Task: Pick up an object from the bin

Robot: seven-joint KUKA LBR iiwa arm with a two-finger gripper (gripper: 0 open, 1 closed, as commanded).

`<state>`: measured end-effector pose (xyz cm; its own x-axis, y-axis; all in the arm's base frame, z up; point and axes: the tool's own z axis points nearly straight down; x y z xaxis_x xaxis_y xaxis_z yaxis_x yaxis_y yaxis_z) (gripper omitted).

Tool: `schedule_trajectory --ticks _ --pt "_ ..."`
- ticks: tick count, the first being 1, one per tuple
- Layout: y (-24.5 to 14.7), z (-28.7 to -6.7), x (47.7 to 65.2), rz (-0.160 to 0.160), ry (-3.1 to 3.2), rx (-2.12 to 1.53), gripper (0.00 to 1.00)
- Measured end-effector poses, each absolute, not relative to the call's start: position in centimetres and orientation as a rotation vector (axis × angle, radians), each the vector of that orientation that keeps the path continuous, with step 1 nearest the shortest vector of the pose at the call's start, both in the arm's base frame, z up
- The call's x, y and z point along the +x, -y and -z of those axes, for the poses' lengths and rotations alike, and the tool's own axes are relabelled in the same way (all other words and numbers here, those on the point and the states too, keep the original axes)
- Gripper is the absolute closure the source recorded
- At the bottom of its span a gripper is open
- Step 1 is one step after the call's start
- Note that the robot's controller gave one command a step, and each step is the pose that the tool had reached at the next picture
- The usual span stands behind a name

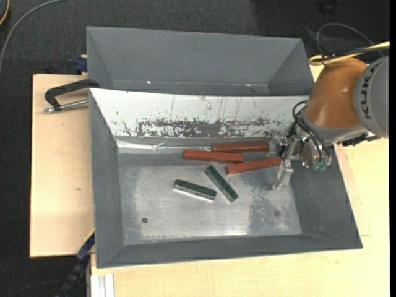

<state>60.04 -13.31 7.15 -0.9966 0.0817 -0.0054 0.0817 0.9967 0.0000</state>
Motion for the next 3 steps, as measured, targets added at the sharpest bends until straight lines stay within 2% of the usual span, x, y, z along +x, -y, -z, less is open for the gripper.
schedule_trajectory --ticks 1,2,3 --pt "13.3 -7.1 60.0 0.000 -3.134 0.128 1.00" --pt "11.0 -20.0 59.3 0.001 -3.124 0.120 1.00" --pt "11.6 -27.1 58.6 0.006 -3.076 -0.581 1.00"
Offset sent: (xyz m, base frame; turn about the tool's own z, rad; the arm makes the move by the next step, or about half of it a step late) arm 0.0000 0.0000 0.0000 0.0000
